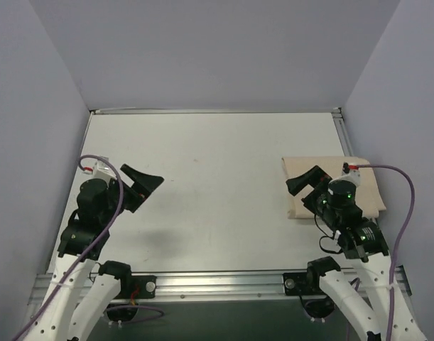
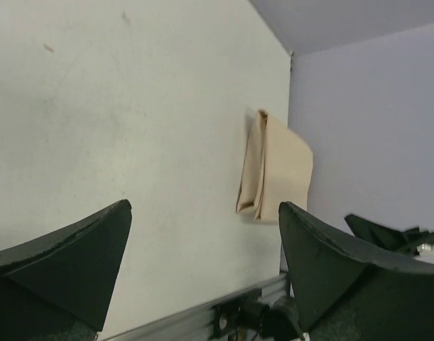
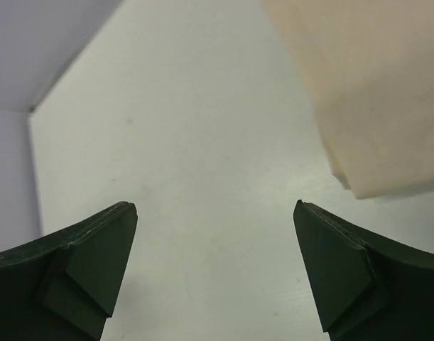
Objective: Open and lay out the surgical kit
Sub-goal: Move the surgical kit at the center of the board.
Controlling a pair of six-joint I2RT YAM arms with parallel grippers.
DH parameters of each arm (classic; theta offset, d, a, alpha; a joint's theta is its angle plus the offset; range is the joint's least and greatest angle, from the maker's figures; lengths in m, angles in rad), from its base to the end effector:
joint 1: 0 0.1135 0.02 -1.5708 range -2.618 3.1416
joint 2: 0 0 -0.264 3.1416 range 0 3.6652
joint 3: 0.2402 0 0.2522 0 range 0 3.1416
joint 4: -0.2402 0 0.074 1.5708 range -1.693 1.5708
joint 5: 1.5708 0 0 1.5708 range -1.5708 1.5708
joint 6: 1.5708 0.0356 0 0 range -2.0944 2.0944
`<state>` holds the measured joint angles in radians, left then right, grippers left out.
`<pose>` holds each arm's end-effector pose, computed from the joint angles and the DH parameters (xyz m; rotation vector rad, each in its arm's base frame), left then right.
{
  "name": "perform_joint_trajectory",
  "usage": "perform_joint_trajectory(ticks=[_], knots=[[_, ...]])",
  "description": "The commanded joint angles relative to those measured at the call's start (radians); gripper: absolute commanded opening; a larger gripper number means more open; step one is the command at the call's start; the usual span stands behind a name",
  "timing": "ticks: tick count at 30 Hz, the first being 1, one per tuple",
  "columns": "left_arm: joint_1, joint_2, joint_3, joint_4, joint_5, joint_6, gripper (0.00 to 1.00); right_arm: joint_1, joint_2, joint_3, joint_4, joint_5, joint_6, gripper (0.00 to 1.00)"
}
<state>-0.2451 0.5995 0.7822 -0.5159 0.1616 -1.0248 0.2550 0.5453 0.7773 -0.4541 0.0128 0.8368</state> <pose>0.1297 -0.0384 0.3303 -0.6629 1.9213 -0.9893 0.1218 0.0313 0.3410 0.5425 1.7789 0.7616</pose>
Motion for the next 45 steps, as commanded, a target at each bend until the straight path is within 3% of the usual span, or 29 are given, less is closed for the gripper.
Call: perform_joint_trajectory(ticks=[1, 4, 6, 8, 10, 13, 14, 15, 17, 20, 24, 36, 45], knots=[[0.027, 0.045, -0.092, 0.123, 0.219, 0.052, 0.94, -0.002, 0.090, 0.011, -0.054, 0.127, -0.071, 1.00], [0.038, 0.115, -0.190, 0.322, 0.314, -0.020, 0.94, -0.003, 0.211, 0.045, 0.020, 0.143, -0.096, 1.00], [0.017, 0.204, -0.193, 0.376, 0.337, -0.015, 0.95, -0.013, 0.318, 0.085, -0.026, 0.299, -0.004, 1.00], [-0.014, 0.261, -0.134, 0.334, 0.303, 0.053, 0.97, -0.093, 0.378, 0.093, 0.006, 0.328, -0.017, 0.99], [-0.063, 0.319, -0.078, 0.294, 0.268, 0.089, 0.93, -0.182, 0.462, 0.094, 0.035, 0.296, -0.031, 0.89], [-0.108, 0.342, -0.058, 0.298, 0.248, 0.112, 0.85, -0.295, 0.560, 0.097, 0.132, 0.303, -0.064, 0.64], [-0.120, 0.333, -0.060, 0.303, 0.233, 0.117, 0.82, -0.302, 0.588, 0.108, 0.159, 0.326, -0.068, 0.40], [-0.129, 0.326, -0.061, 0.309, 0.227, 0.120, 0.79, -0.309, 0.638, 0.134, 0.173, 0.385, -0.080, 0.25], [-0.151, 0.309, -0.073, 0.320, 0.214, 0.127, 0.64, -0.310, 0.691, 0.155, 0.245, 0.430, -0.100, 0.00], [-0.157, 0.273, -0.084, 0.321, 0.199, 0.140, 0.48, -0.313, 0.853, 0.252, 0.275, 0.449, -0.140, 0.00], [-0.161, 0.261, -0.060, 0.287, 0.202, 0.170, 0.39, -0.313, 1.086, 0.356, 0.301, 0.402, -0.182, 0.00], [-0.163, 0.210, -0.037, 0.243, 0.208, 0.186, 0.38, -0.065, 1.447, 0.528, 0.328, 0.331, -0.203, 0.00], [-0.163, 0.155, -0.011, 0.131, 0.115, 0.223, 0.37, 0.180, 1.653, 0.770, 0.319, 0.119, -0.332, 0.00]])
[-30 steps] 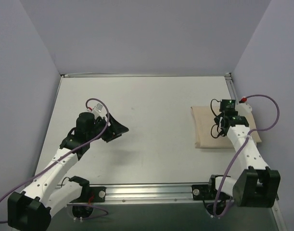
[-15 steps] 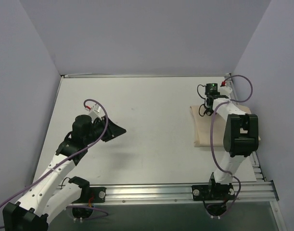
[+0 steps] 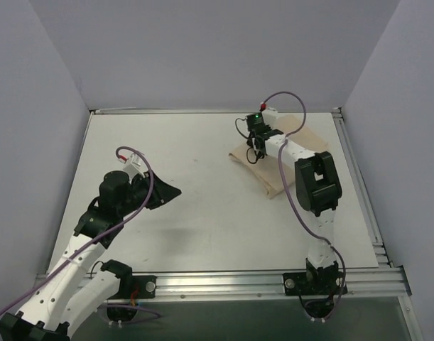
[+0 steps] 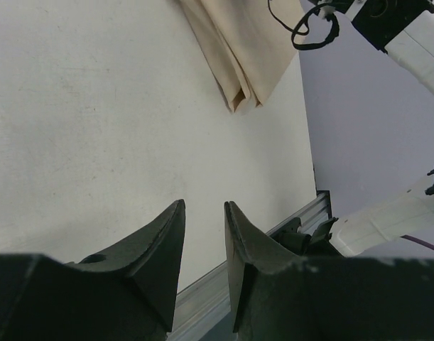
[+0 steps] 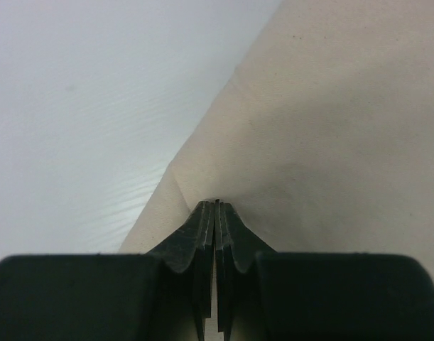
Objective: Open and lay out the surgical kit
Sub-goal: Move the surgical kit at the center of the board.
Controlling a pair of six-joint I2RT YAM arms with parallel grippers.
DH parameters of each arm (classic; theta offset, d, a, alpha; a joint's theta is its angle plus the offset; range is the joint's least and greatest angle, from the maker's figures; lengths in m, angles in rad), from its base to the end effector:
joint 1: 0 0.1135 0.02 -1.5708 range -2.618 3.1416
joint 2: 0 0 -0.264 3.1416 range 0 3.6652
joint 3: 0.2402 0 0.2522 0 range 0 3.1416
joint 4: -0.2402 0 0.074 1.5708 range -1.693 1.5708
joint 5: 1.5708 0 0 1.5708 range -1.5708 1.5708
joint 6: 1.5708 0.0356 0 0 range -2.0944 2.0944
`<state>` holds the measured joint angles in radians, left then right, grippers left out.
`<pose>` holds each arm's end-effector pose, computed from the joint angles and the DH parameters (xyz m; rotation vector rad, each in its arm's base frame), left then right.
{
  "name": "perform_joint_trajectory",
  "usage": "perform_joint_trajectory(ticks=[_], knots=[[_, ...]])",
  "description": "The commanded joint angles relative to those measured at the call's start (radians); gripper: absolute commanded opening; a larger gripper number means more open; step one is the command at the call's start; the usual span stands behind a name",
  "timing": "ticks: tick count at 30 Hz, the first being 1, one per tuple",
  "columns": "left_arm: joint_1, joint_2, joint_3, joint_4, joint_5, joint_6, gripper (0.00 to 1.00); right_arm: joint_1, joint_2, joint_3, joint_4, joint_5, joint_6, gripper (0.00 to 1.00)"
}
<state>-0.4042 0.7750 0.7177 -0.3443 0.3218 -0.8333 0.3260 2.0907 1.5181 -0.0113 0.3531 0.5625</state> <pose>0.1598 -0.0806 0.3020 -0.2284 2.1156 -1.0918 0.4579 0.1418 0.2011 0.4496 2.0697 0.1477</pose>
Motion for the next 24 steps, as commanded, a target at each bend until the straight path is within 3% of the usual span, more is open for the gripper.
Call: perform_joint_trajectory(ticks=[1, 5, 8, 10, 11, 14, 16, 19, 21, 24], knots=[[-0.004, -0.019, 0.052, -0.041, -0.047, 0.031, 0.37, 0.143, 0.108, 0.043, -0.125, -0.247, -0.106, 0.00], [-0.005, 0.013, 0.052, -0.033, -0.047, 0.028, 0.38, 0.165, 0.005, -0.045, -0.131, -0.212, -0.170, 0.00], [-0.008, 0.062, 0.057, 0.005, -0.040, 0.022, 0.37, 0.136, -0.226, -0.195, -0.122, -0.104, -0.180, 0.00], [-0.022, 0.102, 0.083, 0.028, -0.041, 0.019, 0.37, 0.104, -0.320, -0.264, -0.115, -0.091, -0.182, 0.15], [-0.030, 0.151, 0.097, 0.036, -0.044, 0.022, 0.37, 0.082, -0.369, -0.300, -0.105, -0.098, -0.182, 0.35], [-0.057, 0.251, 0.167, 0.050, -0.050, 0.034, 0.39, -0.063, -0.503, -0.413, -0.012, -0.263, -0.185, 0.61], [-0.064, 0.294, 0.199, 0.054, -0.047, 0.043, 0.43, -0.165, -0.506, -0.414, -0.013, -0.391, -0.219, 0.65], [-0.067, 0.366, 0.268, 0.042, -0.090, 0.063, 0.53, -0.238, -0.445, -0.348, -0.067, -0.414, -0.243, 0.68], [-0.071, 0.434, 0.307, 0.065, -0.079, 0.066, 0.53, -0.284, -0.401, -0.335, -0.065, -0.431, -0.239, 0.69], [-0.079, 0.526, 0.360, 0.077, -0.056, 0.059, 0.53, -0.369, -0.308, -0.325, -0.001, -0.648, -0.249, 0.69]])
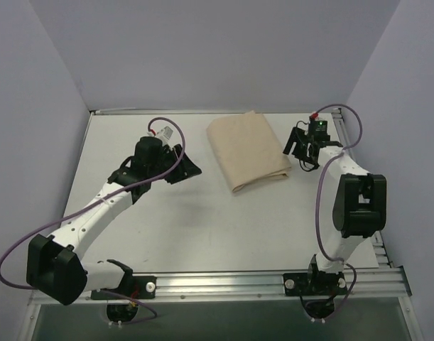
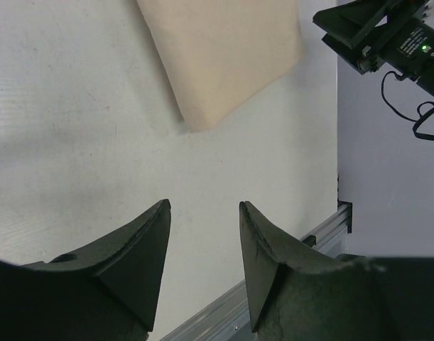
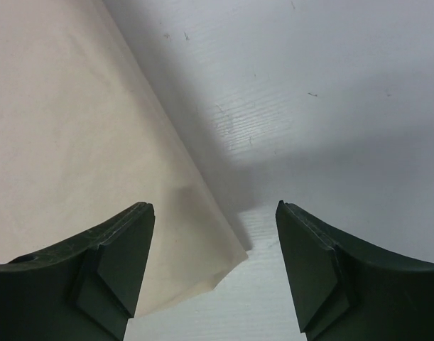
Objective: Open and lay out the surgical kit
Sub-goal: Open the surgical kit at the center of the board.
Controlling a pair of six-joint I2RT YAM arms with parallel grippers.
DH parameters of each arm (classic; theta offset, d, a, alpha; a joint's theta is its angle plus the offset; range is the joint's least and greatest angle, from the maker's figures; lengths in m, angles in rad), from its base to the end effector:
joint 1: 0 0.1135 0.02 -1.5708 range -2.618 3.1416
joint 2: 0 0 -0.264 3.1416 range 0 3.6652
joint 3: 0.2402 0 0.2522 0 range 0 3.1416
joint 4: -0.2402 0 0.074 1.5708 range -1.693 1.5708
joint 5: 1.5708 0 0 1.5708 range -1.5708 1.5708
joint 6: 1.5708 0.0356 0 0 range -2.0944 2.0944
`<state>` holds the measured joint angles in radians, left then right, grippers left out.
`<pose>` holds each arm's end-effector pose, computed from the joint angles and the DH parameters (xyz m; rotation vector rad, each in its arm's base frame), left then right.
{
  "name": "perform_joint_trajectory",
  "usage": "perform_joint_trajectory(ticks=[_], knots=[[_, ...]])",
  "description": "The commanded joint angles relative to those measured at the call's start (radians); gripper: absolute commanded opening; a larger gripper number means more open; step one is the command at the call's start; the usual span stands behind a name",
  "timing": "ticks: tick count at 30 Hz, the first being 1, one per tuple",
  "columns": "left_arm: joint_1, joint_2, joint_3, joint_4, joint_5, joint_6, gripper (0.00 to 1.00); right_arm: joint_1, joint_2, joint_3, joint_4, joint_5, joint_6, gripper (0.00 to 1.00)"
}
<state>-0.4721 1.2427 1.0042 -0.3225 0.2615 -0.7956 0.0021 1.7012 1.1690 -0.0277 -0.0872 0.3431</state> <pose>0.2442 -0.1350 0.3062 -0.2038 2.2790 -0.9888 0.3886 0.0039 0.2445 0.3125 2.1198 0.2956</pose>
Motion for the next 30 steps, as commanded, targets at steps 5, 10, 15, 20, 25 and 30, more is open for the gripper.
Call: perform_joint_trajectory(ticks=[5, 10, 15, 20, 25, 30], knots=[[-0.023, 0.144, 0.111, 0.085, 0.022, 0.021, 0.52, -0.060, 0.204, 0.057, 0.090, -0.404, -0.049, 0.80], [-0.028, 0.205, 0.186, 0.043, 0.039, 0.048, 0.52, -0.065, 0.204, -0.002, 0.175, -0.453, -0.009, 0.33], [-0.026, 0.235, 0.254, -0.058, 0.021, 0.085, 0.52, -0.027, 0.134, -0.057, 0.209, -0.467, 0.000, 0.41], [-0.023, 0.222, 0.293, -0.188, -0.007, 0.085, 0.52, -0.030, 0.123, -0.010, 0.097, -0.410, 0.007, 0.47], [-0.023, 0.218, 0.390, -0.459, -0.042, 0.118, 0.52, -0.027, 0.058, -0.027, 0.018, -0.405, 0.051, 0.46], [-0.014, 0.185, 0.438, -0.584, 0.005, 0.114, 0.52, -0.008, -0.021, -0.037, -0.081, -0.393, 0.031, 0.46]])
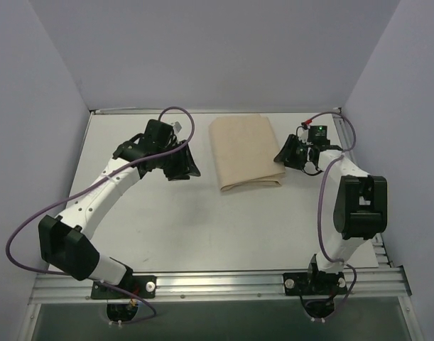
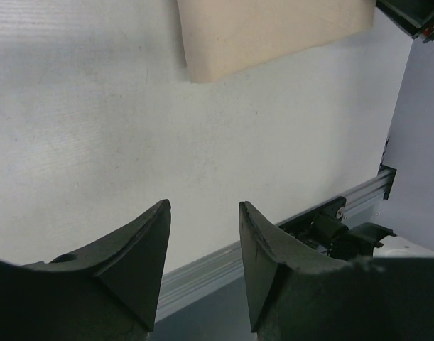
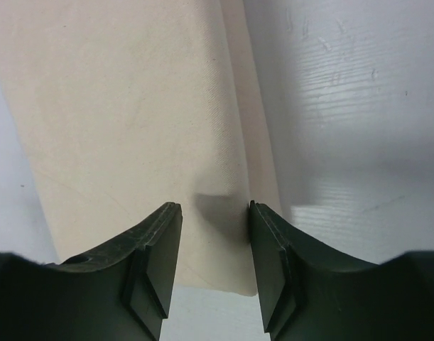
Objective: Open and lay out the surgical kit
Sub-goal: Open the surgical kit at the center of the board.
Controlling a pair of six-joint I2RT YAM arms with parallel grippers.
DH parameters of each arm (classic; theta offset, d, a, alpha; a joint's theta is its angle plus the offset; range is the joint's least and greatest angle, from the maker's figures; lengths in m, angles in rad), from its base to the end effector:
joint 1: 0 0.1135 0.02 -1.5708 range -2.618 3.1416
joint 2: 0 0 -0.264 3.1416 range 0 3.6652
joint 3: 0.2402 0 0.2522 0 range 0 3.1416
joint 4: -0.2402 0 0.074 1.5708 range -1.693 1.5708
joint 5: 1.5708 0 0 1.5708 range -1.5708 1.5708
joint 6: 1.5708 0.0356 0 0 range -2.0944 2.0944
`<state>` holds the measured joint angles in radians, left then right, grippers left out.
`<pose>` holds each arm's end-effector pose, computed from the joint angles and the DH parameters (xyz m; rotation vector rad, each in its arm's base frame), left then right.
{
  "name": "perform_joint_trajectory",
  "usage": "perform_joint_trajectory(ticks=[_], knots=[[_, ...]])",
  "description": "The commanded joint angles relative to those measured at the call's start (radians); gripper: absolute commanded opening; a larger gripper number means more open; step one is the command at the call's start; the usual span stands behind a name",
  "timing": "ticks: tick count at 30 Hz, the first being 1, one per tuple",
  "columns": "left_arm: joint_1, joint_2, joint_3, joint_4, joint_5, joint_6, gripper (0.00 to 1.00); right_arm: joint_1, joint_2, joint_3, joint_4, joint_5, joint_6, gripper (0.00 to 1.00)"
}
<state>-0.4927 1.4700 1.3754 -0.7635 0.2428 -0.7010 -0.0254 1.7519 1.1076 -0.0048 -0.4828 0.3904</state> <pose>0.2726 -0.1560 0.3306 -0.1510 2.5675 -0.7968 0.3838 0.0068 0.2102 0.1923 2.2230 0.7358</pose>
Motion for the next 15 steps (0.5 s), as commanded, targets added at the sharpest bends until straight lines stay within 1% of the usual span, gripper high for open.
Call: perform_joint_trajectory(ticks=[1, 3, 4, 6, 7, 9, 11, 12, 13, 14, 15], knots=[[0.008, -0.042, 0.079, -0.152, 0.044, 0.023, 0.52, 0.019, -0.068, 0.040, -0.171, 0.004, -0.036, 0.42], [0.008, -0.039, 0.088, -0.180, 0.049, 0.046, 0.52, 0.019, -0.058, 0.066, -0.210, 0.021, -0.088, 0.36], [0.009, -0.036, 0.091, -0.192, 0.043, 0.051, 0.52, 0.016, -0.058, 0.069, -0.230, 0.021, -0.103, 0.30], [0.019, -0.013, 0.109, -0.226, 0.045, 0.067, 0.52, 0.007, -0.054, 0.072, -0.230, -0.014, -0.117, 0.25], [0.029, -0.007, 0.119, -0.233, 0.049, 0.074, 0.50, 0.005, -0.049, 0.077, -0.231, -0.020, -0.120, 0.13], [0.031, 0.009, 0.151, -0.256, 0.038, 0.100, 0.49, 0.013, -0.034, 0.089, -0.224, -0.031, -0.117, 0.01], [0.034, 0.016, 0.177, -0.276, 0.001, 0.124, 0.49, 0.031, -0.025, 0.138, -0.225, -0.011, -0.104, 0.00], [0.036, 0.018, 0.200, -0.296, -0.017, 0.129, 0.48, 0.062, -0.023, 0.170, -0.245, 0.009, -0.101, 0.00], [0.034, 0.019, 0.211, -0.312, -0.072, 0.130, 0.46, 0.121, -0.017, 0.266, -0.257, 0.056, -0.097, 0.00], [0.034, 0.018, 0.224, -0.348, -0.103, 0.130, 0.39, 0.161, 0.003, 0.323, -0.268, 0.087, -0.091, 0.00], [0.036, 0.015, 0.243, -0.364, -0.134, 0.127, 0.36, 0.204, 0.021, 0.384, -0.287, 0.111, -0.085, 0.00]])
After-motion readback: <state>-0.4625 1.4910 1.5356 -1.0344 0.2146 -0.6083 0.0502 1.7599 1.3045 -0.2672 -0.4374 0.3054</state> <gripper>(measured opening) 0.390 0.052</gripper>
